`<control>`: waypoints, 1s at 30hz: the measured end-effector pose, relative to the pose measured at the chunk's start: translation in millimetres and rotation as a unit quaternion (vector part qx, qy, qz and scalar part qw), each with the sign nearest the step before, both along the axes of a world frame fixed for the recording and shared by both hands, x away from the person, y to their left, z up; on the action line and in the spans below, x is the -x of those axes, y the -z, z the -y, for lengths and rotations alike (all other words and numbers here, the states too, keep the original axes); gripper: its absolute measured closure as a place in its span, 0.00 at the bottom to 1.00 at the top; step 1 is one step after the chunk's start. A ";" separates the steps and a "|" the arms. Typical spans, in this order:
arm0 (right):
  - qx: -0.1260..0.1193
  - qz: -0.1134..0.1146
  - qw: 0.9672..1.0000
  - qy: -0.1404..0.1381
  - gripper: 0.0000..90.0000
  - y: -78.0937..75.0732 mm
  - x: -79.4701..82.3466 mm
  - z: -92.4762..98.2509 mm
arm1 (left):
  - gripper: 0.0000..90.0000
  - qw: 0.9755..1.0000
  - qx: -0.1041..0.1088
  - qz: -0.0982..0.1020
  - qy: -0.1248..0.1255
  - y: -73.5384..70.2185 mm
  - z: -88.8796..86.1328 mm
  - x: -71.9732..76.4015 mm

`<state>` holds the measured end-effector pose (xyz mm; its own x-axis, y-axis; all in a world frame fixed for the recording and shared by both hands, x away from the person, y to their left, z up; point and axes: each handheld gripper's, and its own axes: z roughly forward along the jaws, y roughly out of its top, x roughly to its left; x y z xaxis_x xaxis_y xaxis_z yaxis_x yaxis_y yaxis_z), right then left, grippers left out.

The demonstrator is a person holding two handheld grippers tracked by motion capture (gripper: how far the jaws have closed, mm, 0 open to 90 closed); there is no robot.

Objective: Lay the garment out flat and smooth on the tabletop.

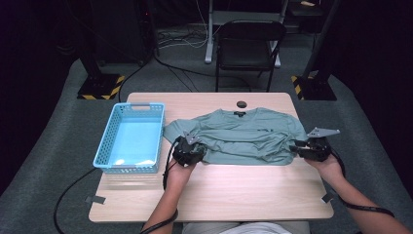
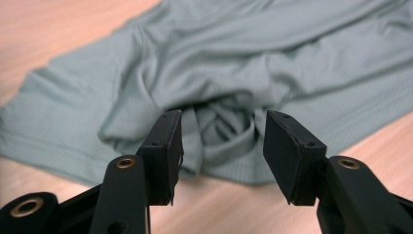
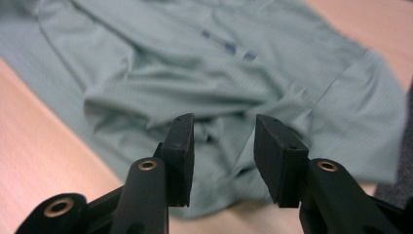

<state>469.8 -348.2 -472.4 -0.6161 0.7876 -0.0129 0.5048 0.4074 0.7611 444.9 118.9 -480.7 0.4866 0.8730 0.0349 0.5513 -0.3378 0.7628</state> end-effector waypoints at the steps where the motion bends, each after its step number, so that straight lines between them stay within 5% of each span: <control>1: 0.001 -0.006 1.000 -0.001 0.65 5.6 1.2 -0.4 | 0.54 1.000 0.004 -0.005 -0.002 3.3 -1.0 -0.4; 6: -0.027 -0.038 0.999 -0.006 0.62 28.7 1.2 -3.1 | 0.54 1.000 0.007 -0.021 -0.009 14.4 -2.5 -3.6; 12: -0.001 -0.044 0.999 -0.007 0.63 40.4 -1.4 -8.3 | 0.58 1.000 -0.002 -0.031 0.004 22.2 1.4 -3.4; 17: -0.002 -0.046 0.998 -0.031 0.93 40.3 0.7 -10.6 | 0.52 0.999 -0.011 -0.031 -0.002 27.5 4.2 -5.9; 30: -0.015 -0.025 0.999 -0.037 0.94 24.4 11.0 -8.7 | 0.57 0.999 -0.031 -0.018 0.031 34.7 14.0 -14.7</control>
<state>458.9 -339.5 -496.8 -0.6718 0.7396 0.0411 0.5113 0.4229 0.7482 459.6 104.9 -515.4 0.5420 0.8375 0.0696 0.5542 -0.4184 0.7196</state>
